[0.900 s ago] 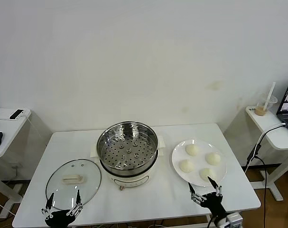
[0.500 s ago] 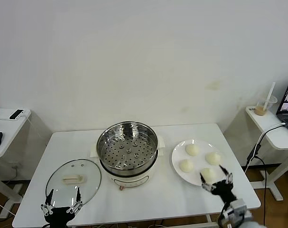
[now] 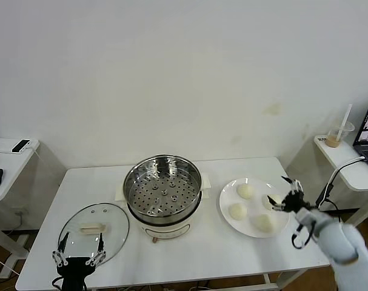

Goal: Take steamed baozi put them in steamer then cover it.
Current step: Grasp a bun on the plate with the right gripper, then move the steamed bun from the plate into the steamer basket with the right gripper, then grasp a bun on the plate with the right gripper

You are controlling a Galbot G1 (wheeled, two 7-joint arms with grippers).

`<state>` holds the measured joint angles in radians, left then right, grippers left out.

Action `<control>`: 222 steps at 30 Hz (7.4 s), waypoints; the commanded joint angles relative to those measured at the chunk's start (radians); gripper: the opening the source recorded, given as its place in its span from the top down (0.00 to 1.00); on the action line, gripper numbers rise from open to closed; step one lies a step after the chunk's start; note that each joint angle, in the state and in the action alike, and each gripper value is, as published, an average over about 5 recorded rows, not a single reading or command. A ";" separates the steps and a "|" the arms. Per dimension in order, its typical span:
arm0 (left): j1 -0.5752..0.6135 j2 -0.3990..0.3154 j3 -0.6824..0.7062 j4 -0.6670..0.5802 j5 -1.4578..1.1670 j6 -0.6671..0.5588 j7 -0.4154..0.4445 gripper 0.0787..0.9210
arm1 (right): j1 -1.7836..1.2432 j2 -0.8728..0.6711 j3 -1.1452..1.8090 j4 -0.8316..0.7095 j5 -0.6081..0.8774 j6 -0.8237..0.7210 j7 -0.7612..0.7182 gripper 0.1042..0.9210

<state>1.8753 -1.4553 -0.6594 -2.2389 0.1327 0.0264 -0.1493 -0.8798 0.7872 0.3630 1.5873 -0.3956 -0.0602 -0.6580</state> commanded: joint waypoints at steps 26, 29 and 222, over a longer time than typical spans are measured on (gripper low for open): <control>-0.066 0.025 -0.079 -0.013 -0.013 0.043 0.015 0.12 | 0.852 0.214 -0.890 -0.715 -0.037 0.038 -0.507 0.12; -0.064 0.025 -0.088 -0.013 -0.016 0.042 0.016 0.12 | 0.847 0.255 -0.888 -0.750 -0.065 0.034 -0.486 0.12; -0.134 0.092 -0.136 -0.014 -0.079 0.117 0.055 0.12 | 0.872 0.058 -1.265 -0.322 0.303 -0.199 -0.331 0.12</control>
<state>1.7423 -1.3635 -0.7937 -2.2554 0.0550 0.1428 -0.0940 0.0444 0.7743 -0.9222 1.3485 -0.0665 -0.2587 -0.9883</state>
